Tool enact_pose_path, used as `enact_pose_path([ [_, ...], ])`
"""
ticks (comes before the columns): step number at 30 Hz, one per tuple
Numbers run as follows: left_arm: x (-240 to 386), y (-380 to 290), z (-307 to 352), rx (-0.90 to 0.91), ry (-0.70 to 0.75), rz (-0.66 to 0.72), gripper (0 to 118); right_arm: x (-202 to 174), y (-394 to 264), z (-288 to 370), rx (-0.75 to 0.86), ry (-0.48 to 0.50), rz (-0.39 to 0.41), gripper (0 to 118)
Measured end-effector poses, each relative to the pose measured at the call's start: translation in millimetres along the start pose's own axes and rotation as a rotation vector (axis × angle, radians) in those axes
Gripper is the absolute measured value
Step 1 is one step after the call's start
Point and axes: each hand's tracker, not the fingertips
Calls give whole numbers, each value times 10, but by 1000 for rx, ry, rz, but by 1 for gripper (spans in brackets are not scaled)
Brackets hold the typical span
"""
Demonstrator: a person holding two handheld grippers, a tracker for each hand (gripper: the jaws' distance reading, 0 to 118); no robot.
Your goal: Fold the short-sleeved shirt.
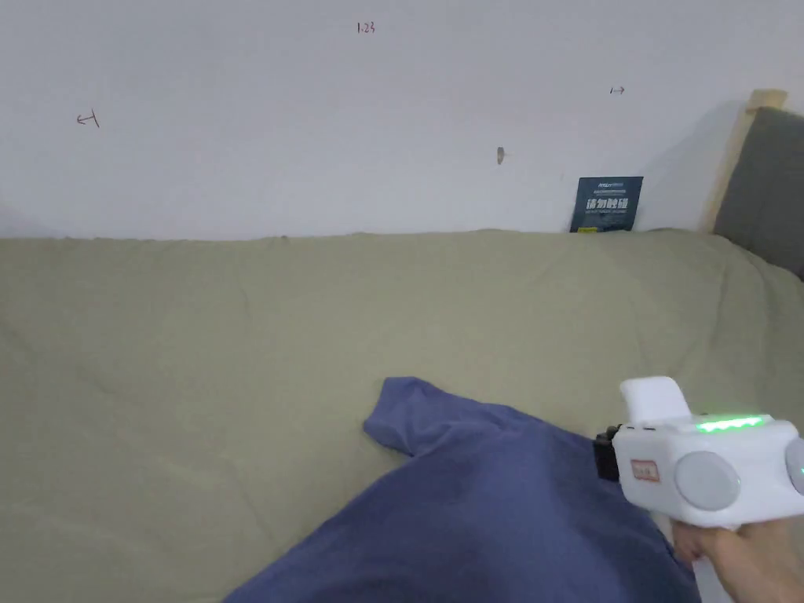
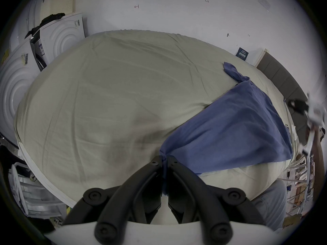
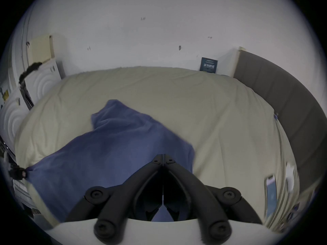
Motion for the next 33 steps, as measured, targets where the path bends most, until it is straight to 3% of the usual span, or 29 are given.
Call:
enact_pose_path([
  [1,-35,-12,-34,-6,-1,10,0,30,178,-229,-23,10,14,9],
  [2,-60,-26,-59,-10,-15,25,0,54,295,-395,-43,7,22,30],
  [3,-76,-38,-76,-12,-18,35,0,88,414,-570,-57,23,11,68],
  [4,-85,-50,-91,-12,-22,40,0,119,532,-780,-107,39,3,115],
  [5,-39,-54,-84,-12,-23,45,0,147,619,-980,-151,62,-6,118],
  [6,2,-51,-67,-11,-25,50,0,83,668,-999,-138,42,-25,117],
  [10,9,-48,-42,-9,-32,54,0,32,768,-1516,-263,31,52,117],
  [15,-20,-52,-75,-19,-35,40,0,-118,618,-1887,-390,-25,211,113],
  [18,-47,-53,-92,-23,-38,48,0,-139,663,-1778,-358,4,159,107],
  [19,-45,-54,-90,-23,-37,47,0,-163,685,-1680,-342,84,139,91],
  [20,-37,-51,-87,-27,-32,34,0,-221,711,-1572,-316,69,153,66],
  [21,-35,-40,-89,-29,-30,34,0,-259,729,-1488,-285,58,195,28],
  [22,-33,-20,-95,-36,-28,33,0,-262,749,-1426,-264,49,236,1],
  [27,40,86,11,-46,-8,29,0,-185,855,-579,-204,84,218,1],
  [33,284,602,567,108,-21,23,0,130,1064,702,-39,66,192,1],
])
